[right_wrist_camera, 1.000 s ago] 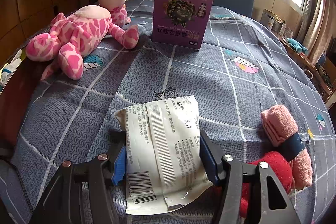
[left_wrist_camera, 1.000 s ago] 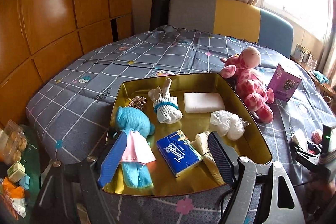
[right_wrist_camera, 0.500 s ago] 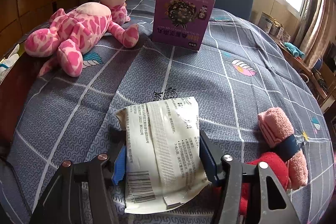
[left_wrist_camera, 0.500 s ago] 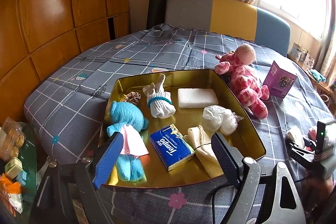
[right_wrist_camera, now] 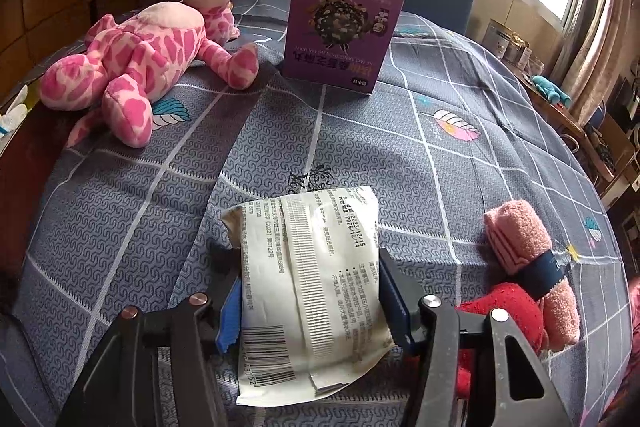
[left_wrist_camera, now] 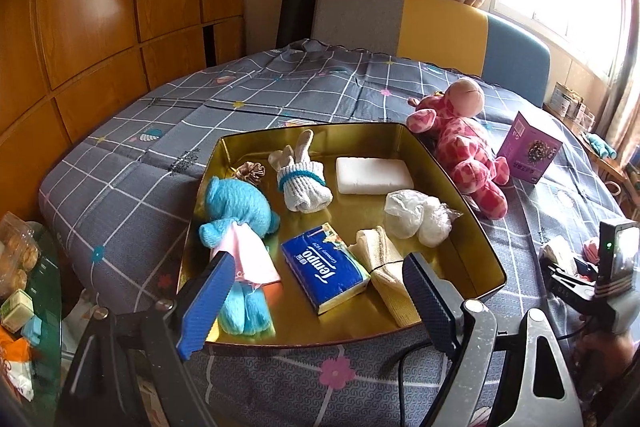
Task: Organize soft objects
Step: 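Carry the white paper packet over the gold tray with the right tool, then open the right tool to drop the packet into the tray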
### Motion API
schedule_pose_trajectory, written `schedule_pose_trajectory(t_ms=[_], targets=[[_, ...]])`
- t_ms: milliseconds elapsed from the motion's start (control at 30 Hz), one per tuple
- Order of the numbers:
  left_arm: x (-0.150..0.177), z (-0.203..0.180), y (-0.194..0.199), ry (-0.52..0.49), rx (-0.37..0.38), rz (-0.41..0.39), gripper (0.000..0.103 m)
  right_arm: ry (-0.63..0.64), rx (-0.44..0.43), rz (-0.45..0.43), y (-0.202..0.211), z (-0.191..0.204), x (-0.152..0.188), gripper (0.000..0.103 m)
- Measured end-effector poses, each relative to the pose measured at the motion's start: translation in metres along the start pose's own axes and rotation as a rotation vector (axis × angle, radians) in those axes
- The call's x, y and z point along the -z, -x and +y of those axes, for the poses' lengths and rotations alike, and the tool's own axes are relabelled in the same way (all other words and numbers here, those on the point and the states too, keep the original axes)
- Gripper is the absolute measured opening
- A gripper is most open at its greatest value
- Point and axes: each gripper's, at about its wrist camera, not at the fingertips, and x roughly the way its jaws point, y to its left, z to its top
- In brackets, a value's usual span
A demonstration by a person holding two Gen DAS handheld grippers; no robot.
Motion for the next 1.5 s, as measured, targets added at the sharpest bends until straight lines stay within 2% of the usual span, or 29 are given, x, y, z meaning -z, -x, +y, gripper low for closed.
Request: schedule_pose_trajectory(t_ms=[367, 533, 733, 867, 967, 1133, 1267, 1367, 1500], targets=[[0.0, 0.015, -0.005, 0.039, -0.013, 0.008, 0.086, -0.045, -0.019, 0.049, 0.001, -0.004, -0.006, 0.057], [-0.003, 0.021, -0.003, 0.043, -0.031, -0.006, 0.086, -0.056, -0.098, -0.021, 0.037, 0.007, -0.027, 0.057], [-0.009, 0.049, 0.003, 0.096, -0.083, -0.021, 0.086, 0.073, -0.327, -0.109, 0.087, 0.071, -0.058, 0.057], [-0.012, 0.071, 0.007, 0.147, -0.115, -0.034, 0.086, 0.189, -0.483, -0.094, 0.1, 0.133, -0.066, 0.058], [-0.014, 0.081, 0.008, 0.165, -0.128, -0.044, 0.086, 0.253, -0.551, -0.059, 0.099, 0.178, -0.071, 0.058], [-0.012, 0.091, 0.008, 0.185, -0.139, -0.045, 0.086, 0.319, -0.558, 0.003, 0.071, 0.244, -0.078, 0.058], [-0.011, 0.094, 0.002, 0.195, -0.131, -0.025, 0.086, 0.35, -0.527, 0.043, 0.041, 0.273, -0.084, 0.059], [-0.009, 0.092, -0.001, 0.19, -0.129, -0.019, 0.086, 0.357, -0.534, 0.114, 0.023, 0.281, -0.081, 0.06], [-0.007, 0.091, -0.005, 0.187, -0.129, -0.007, 0.086, 0.326, -0.564, 0.079, 0.034, 0.272, -0.08, 0.063]])
